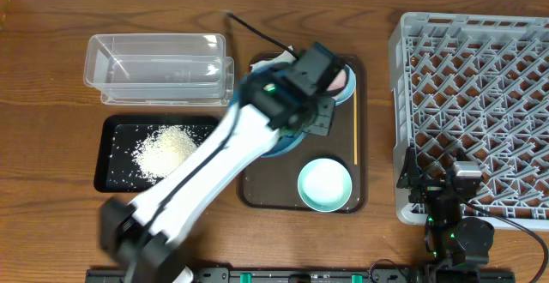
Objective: Sort waste into correct bins and load items into the dishwasher rack
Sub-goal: 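Carry the empty blue plate back and set it on the brown tray, then retract the left arm and reach the right gripper to the green bowl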
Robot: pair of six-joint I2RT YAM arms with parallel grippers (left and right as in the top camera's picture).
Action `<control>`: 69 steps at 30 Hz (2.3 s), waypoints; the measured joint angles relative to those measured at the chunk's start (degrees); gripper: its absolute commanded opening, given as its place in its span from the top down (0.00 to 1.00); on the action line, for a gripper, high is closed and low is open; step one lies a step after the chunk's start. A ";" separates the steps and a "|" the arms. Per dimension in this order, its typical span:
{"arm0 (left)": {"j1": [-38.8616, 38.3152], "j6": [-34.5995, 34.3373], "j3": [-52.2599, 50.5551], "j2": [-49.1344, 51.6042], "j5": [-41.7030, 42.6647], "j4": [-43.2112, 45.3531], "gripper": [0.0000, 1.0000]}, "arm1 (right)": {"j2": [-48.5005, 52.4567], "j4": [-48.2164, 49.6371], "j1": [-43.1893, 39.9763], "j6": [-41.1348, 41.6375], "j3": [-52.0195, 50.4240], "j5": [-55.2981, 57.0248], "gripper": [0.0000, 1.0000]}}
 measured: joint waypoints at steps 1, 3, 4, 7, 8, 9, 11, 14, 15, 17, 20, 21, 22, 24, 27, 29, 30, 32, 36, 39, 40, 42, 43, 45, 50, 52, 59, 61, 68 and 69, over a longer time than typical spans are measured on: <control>0.00 -0.70 -0.09 1.95 -0.31 -0.04 0.94 | 0.00 0.00 0.00 0.00 0.00 0.00 0.01; 0.00 -1.77 -0.17 5.22 -0.81 -0.04 0.94 | 0.00 0.00 0.00 0.00 0.00 0.00 0.01; 0.00 -2.43 -0.17 6.60 -0.94 -0.02 0.94 | 0.00 0.00 0.00 0.00 0.00 0.00 0.01; -0.13 -4.22 -0.24 9.73 -1.14 -0.02 0.94 | 0.00 0.00 0.00 0.00 0.00 0.00 0.01; -0.28 -4.72 -0.24 10.40 -1.16 0.02 0.94 | 0.00 0.00 0.00 0.00 0.00 0.00 0.01; -0.48 -5.31 -0.26 10.93 -1.16 0.24 0.94 | 0.00 0.00 0.00 0.00 0.00 0.00 0.01; -1.01 -5.99 -0.26 11.61 -1.16 1.05 0.94 | 0.00 0.00 0.00 0.00 0.00 0.00 0.01; -2.16 -6.75 -0.26 12.39 -1.16 2.38 0.94 | 0.00 0.00 0.00 0.00 0.00 -0.02 0.01; -2.62 -6.91 -0.26 12.68 -1.16 2.78 0.94 | 0.00 0.00 0.00 0.00 0.00 0.00 0.01; -3.39 -7.10 -0.26 13.22 -1.16 3.28 0.94 | 0.00 0.00 0.00 0.00 0.00 0.00 0.01; -4.09 -7.19 -0.26 14.01 -1.14 3.98 0.94 | 0.00 0.00 0.00 0.00 0.00 0.00 0.01; -4.15 -7.23 -0.26 14.21 -1.14 4.02 0.94 | 0.00 0.00 0.00 0.00 0.00 0.00 0.01; -4.15 -7.26 -0.26 14.43 -1.14 4.02 0.93 | 0.00 0.00 0.00 0.00 0.00 -0.02 0.01; -4.11 -7.21 -0.26 14.71 -1.18 4.02 0.85 | 0.00 0.00 0.00 0.00 0.00 -0.02 0.01; -4.09 -7.08 -0.26 15.02 -1.46 3.89 0.72 | 0.00 0.00 0.00 0.00 0.00 0.00 0.01; -4.09 -7.21 -0.26 15.04 -1.60 3.58 0.60 | 0.00 0.00 0.00 0.00 0.00 0.00 0.01; -4.09 -7.08 -0.26 15.04 -1.60 3.43 0.51 | 0.00 0.00 0.00 0.00 0.00 0.00 0.01; -4.09 -7.04 -0.26 15.04 -1.81 2.78 0.38 | 0.00 0.00 0.00 0.00 0.00 0.00 0.01; -4.04 -7.41 -0.26 14.78 -2.10 2.25 0.29 | 0.00 0.00 0.00 0.00 0.00 0.00 0.01; -3.87 -7.69 -0.26 13.05 -2.21 1.70 0.28 | 0.00 0.00 0.00 0.00 0.00 0.00 0.01; -3.67 -7.69 -0.26 11.85 -2.21 1.31 0.28 | 0.00 0.00 0.00 0.00 0.00 0.00 0.01; -2.95 -7.67 -0.26 8.92 -2.16 0.59 0.28 | 0.00 0.00 0.00 0.00 0.00 0.00 0.01; -2.27 -7.67 -0.26 6.95 -2.19 0.09 0.28 | 0.00 0.00 0.00 0.00 0.00 0.00 0.01; -0.15 -7.67 -0.26 2.27 -2.21 -1.27 0.28 | 0.00 0.00 0.00 0.00 0.00 0.00 0.01; 10.67 -7.58 -0.22 -8.63 -5.64 -8.02 0.16 | 0.00 0.00 0.00 0.00 0.00 -0.02 0.01; 17.09 -7.65 -0.20 -12.02 -8.92 -10.93 0.15 | 0.00 0.02 -0.02 0.00 0.00 0.00 0.01; 41.35 -7.67 -0.20 -17.18 -16.57 -19.76 0.12 | 0.00 0.00 0.00 0.00 0.00 -0.02 0.01; 46.84 -7.69 -0.20 -17.27 -17.38 -20.76 0.11 | 0.00 0.00 0.00 0.00 0.00 0.00 0.01; 55.58 -7.69 -0.20 -17.27 -18.27 -24.96 0.11 | 0.00 0.07 0.00 0.00 0.00 0.00 0.01; 56.06 -7.69 -0.20 -17.27 -18.27 -24.96 0.11 | 0.00 0.11 0.00 0.00 0.00 0.00 0.01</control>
